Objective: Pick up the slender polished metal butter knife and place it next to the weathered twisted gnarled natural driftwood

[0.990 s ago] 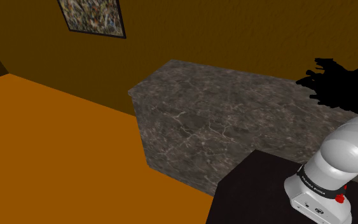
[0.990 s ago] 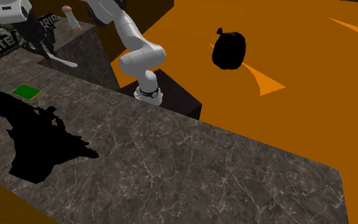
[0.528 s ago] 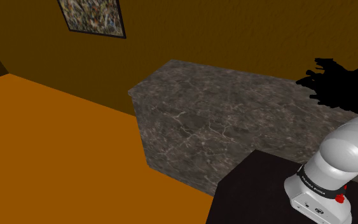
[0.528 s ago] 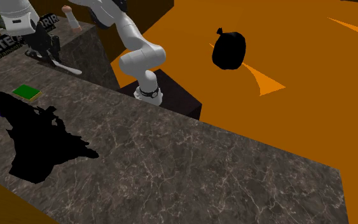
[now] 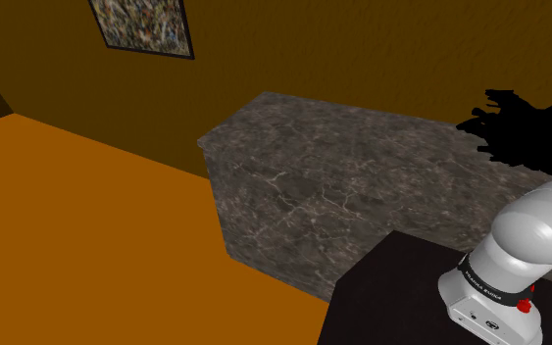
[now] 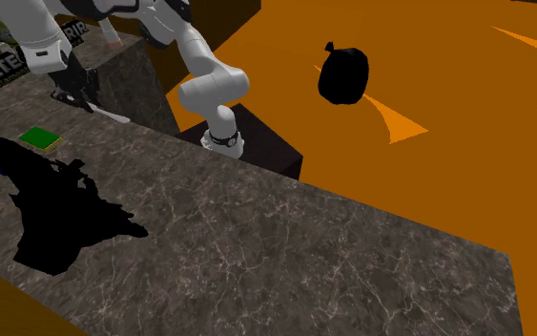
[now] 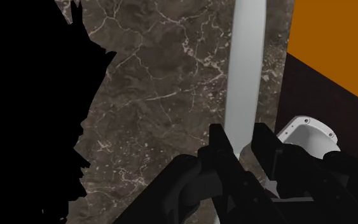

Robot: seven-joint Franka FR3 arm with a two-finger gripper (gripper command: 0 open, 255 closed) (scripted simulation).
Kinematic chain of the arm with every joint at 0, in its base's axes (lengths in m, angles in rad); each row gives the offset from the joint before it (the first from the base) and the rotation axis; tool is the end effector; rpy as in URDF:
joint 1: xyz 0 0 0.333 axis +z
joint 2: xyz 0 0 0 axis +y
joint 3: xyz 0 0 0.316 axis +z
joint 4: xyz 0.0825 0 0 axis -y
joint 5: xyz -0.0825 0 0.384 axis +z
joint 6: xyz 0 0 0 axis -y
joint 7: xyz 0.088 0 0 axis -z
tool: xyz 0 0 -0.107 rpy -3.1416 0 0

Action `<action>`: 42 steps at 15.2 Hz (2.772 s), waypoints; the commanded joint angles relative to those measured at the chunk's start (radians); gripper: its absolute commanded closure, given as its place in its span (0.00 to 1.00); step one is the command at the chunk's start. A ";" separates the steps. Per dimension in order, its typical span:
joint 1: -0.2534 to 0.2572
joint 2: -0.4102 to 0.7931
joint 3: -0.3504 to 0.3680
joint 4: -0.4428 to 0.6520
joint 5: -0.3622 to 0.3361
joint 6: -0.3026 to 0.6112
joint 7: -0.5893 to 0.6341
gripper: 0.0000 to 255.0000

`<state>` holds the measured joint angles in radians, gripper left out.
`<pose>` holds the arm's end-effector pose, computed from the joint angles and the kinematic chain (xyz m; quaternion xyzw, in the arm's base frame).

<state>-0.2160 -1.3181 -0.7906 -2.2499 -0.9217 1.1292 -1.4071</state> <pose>-0.0784 -0.3571 0.5512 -0.9655 -0.2558 0.0483 0.0101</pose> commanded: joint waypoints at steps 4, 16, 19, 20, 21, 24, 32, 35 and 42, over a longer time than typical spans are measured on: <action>-0.019 -0.038 -0.034 -0.066 -0.032 0.031 0.011 1.00; -0.065 -0.118 -0.139 -0.205 -0.130 0.105 0.028 1.00; -0.077 -0.135 -0.169 -0.236 -0.159 0.123 0.031 1.00; -0.081 -0.141 -0.180 -0.246 -0.168 0.129 0.032 1.00; -0.085 -0.146 -0.191 -0.256 -0.179 0.136 0.033 1.00; -0.097 -0.161 -0.225 -0.284 -0.210 0.154 0.035 1.00; -0.128 -0.193 -0.324 -0.351 -0.301 0.203 0.040 1.00; -0.139 -0.203 -0.364 -0.372 -0.338 0.222 0.042 1.00; -0.151 -0.211 -0.410 -0.393 -0.380 0.243 0.043 1.00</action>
<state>-0.3665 -1.5292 -1.2000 -2.6429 -1.3010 1.3720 -1.3645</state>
